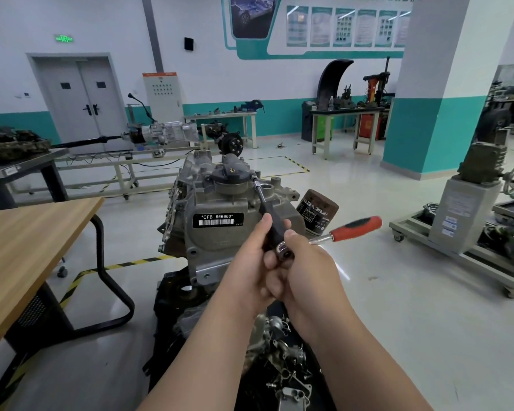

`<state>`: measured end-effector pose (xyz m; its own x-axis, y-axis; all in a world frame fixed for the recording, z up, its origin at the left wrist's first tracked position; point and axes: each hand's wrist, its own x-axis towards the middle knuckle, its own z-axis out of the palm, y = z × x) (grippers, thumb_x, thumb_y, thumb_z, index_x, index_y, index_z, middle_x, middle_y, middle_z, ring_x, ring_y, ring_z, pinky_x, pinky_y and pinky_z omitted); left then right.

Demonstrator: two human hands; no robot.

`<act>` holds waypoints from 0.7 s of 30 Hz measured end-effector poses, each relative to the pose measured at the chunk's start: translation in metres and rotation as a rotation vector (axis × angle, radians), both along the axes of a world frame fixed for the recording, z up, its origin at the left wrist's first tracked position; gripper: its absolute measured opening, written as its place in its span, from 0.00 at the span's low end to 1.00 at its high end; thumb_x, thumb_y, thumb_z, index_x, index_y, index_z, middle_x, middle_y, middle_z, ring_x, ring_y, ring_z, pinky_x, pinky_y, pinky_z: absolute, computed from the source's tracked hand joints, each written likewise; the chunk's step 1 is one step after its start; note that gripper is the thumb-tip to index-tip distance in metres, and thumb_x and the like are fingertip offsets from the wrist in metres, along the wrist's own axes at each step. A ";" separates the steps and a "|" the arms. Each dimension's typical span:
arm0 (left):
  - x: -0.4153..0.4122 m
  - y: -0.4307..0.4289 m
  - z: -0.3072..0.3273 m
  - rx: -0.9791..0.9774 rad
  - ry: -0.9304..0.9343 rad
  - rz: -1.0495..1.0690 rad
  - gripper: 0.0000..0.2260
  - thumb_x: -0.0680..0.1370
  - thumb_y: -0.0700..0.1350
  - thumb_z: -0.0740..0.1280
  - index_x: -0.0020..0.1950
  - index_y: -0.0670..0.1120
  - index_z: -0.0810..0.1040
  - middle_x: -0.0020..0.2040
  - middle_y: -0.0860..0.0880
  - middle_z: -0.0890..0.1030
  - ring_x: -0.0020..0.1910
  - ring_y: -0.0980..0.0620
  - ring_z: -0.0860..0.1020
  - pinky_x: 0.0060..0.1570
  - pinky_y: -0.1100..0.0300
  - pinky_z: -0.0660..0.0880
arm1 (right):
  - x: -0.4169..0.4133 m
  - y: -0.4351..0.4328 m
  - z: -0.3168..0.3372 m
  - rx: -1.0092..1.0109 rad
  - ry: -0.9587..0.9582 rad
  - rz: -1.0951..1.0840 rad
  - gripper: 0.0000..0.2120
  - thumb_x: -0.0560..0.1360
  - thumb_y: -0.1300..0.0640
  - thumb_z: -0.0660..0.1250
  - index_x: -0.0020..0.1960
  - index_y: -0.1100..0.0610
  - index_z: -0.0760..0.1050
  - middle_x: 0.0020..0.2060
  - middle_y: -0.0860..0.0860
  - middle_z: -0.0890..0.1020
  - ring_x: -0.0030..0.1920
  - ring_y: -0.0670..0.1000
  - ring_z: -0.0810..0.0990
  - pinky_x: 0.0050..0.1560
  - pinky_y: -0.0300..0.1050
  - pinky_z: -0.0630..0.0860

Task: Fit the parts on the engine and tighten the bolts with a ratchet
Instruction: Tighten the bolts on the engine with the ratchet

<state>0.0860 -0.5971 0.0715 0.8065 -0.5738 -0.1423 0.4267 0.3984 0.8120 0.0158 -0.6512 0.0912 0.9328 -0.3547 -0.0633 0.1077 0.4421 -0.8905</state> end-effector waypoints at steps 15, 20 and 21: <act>0.004 -0.003 -0.003 -0.005 -0.036 -0.062 0.18 0.57 0.64 0.74 0.34 0.50 0.84 0.38 0.48 0.72 0.29 0.52 0.72 0.28 0.62 0.63 | -0.001 -0.009 0.001 -0.172 0.039 -0.023 0.14 0.81 0.52 0.57 0.52 0.63 0.73 0.27 0.53 0.75 0.21 0.51 0.67 0.28 0.44 0.67; 0.002 -0.004 0.001 -0.007 -0.048 -0.028 0.18 0.68 0.62 0.65 0.38 0.50 0.87 0.31 0.50 0.74 0.30 0.53 0.74 0.33 0.61 0.68 | -0.003 -0.016 0.008 -0.535 0.055 -0.048 0.08 0.80 0.53 0.57 0.52 0.57 0.70 0.24 0.48 0.76 0.21 0.47 0.72 0.31 0.43 0.69; 0.001 -0.005 0.002 -0.047 -0.019 -0.003 0.17 0.69 0.60 0.66 0.38 0.49 0.87 0.39 0.49 0.74 0.37 0.50 0.74 0.40 0.58 0.70 | -0.003 -0.017 0.011 -0.576 0.063 -0.048 0.07 0.80 0.54 0.57 0.54 0.56 0.69 0.25 0.47 0.77 0.23 0.46 0.73 0.30 0.41 0.70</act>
<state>0.0872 -0.6018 0.0733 0.8068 -0.5823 -0.1000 0.4129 0.4347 0.8004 0.0125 -0.6680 0.1027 0.9156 -0.3900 0.0978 0.0549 -0.1196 -0.9913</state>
